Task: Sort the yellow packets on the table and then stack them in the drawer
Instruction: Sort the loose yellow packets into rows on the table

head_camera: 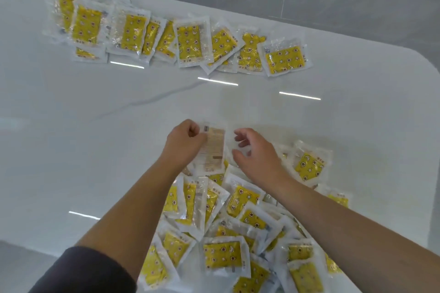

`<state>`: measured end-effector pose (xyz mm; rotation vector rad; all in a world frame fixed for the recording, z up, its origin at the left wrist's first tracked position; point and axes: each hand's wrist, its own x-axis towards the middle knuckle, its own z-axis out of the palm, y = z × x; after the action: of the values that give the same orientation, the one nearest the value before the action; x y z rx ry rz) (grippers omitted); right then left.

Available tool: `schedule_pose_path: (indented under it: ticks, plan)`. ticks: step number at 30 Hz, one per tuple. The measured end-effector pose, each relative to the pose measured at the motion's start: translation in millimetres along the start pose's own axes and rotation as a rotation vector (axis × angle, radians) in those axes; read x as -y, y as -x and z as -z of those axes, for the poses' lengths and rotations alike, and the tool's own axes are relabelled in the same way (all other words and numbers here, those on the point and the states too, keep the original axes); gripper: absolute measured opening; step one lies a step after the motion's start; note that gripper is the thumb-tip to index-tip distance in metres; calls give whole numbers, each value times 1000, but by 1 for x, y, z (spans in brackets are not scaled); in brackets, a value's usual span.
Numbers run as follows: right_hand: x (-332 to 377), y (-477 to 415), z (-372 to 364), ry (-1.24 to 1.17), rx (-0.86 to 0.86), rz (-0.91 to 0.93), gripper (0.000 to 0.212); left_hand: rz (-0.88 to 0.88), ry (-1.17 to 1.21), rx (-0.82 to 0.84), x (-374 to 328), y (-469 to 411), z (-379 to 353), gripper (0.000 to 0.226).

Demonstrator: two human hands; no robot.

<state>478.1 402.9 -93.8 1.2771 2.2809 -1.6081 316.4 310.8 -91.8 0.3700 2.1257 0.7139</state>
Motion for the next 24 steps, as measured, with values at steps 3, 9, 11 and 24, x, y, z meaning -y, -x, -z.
schedule_pose_path:
  ticks: [3,9,11,24]
  plan:
    - [21,6,-13,-287,266,-129,62,-19,166,21,-6,15,14,17]
    - [55,5,-44,-322,152,-243,13,-1,233,141,0,38,42,14]
    - [58,4,-58,-317,88,-354,8,50,261,51,18,39,55,7]
    - [78,22,-118,311,331,-88,16,114,-991,53,173,94,85,77]
